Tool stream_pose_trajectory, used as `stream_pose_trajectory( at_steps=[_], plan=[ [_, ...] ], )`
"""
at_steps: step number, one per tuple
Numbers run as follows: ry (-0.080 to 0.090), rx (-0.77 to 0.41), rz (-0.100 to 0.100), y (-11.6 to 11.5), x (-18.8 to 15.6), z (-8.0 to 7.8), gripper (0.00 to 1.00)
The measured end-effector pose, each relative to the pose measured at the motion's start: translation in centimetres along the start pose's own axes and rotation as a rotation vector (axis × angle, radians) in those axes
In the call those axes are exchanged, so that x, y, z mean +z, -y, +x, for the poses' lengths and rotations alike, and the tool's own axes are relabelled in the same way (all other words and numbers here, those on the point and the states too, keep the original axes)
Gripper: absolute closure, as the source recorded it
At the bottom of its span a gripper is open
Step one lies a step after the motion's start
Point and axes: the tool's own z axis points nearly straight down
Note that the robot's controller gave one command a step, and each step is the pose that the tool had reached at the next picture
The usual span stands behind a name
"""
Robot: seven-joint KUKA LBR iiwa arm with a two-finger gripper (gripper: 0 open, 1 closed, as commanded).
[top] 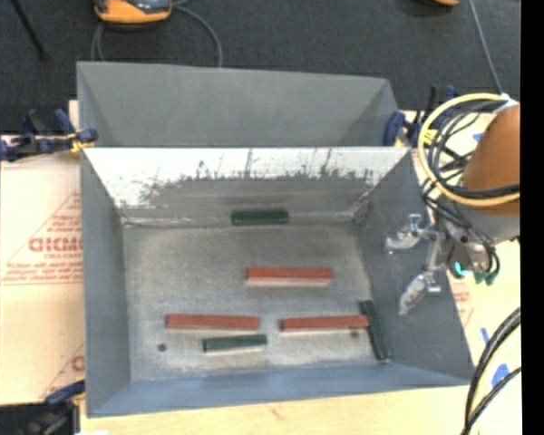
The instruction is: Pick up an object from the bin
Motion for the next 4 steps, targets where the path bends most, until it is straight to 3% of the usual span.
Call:
stream_pose_trajectory(
  at_steps=[1,2,3,4],
  plan=[
    [0.007,-0.004,0.002,-0.1,-0.4,-0.2,0.0],
    [0.014,-0.04,0.003,-0.9,4.7,0.7,0.0],
    [0.007,-0.083,0.002,-1.1,11.6,2.5,1.0],
    [0.007,-0.084,0.002,-1.1,11.6,2.5,1.0]
  ],
)
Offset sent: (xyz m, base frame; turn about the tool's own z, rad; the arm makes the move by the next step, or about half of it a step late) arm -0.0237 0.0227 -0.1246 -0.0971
